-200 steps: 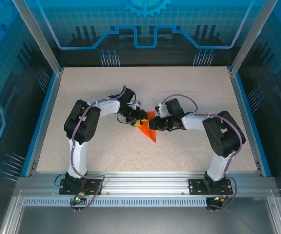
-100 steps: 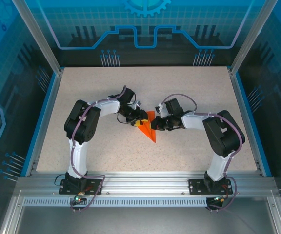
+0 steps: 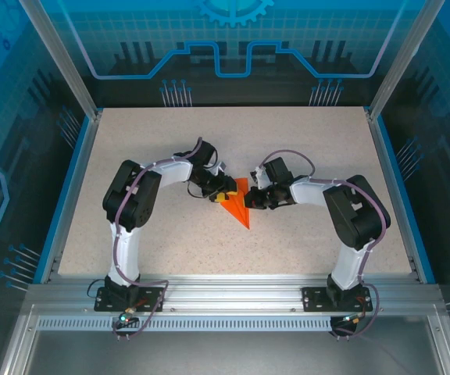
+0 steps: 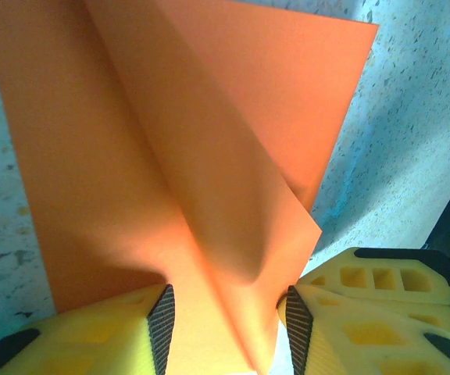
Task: Fold a paper plane with a square sheet of paper (fold left side to right side)
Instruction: Fourth fold the wing at the center of the table.
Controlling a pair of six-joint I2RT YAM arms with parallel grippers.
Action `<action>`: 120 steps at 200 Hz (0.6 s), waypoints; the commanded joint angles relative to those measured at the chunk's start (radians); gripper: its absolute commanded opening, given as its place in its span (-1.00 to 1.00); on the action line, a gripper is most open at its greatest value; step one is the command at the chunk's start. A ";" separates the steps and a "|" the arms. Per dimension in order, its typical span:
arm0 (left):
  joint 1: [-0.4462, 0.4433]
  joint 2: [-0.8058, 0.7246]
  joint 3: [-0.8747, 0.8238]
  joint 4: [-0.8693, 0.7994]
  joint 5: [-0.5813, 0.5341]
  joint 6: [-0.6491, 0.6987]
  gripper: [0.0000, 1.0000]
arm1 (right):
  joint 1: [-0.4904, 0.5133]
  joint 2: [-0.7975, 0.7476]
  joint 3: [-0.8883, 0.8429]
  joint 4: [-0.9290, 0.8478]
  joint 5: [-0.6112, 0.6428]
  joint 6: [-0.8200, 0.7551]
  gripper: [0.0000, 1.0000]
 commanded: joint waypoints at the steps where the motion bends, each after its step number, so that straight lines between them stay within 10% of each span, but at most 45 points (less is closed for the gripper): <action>1: -0.007 0.017 0.006 -0.054 -0.026 0.004 -0.10 | -0.016 0.020 0.023 -0.044 0.023 -0.019 -0.95; 120: -0.008 0.020 0.005 -0.054 -0.027 0.007 -0.09 | -0.022 0.020 0.030 -0.067 0.060 -0.026 -0.94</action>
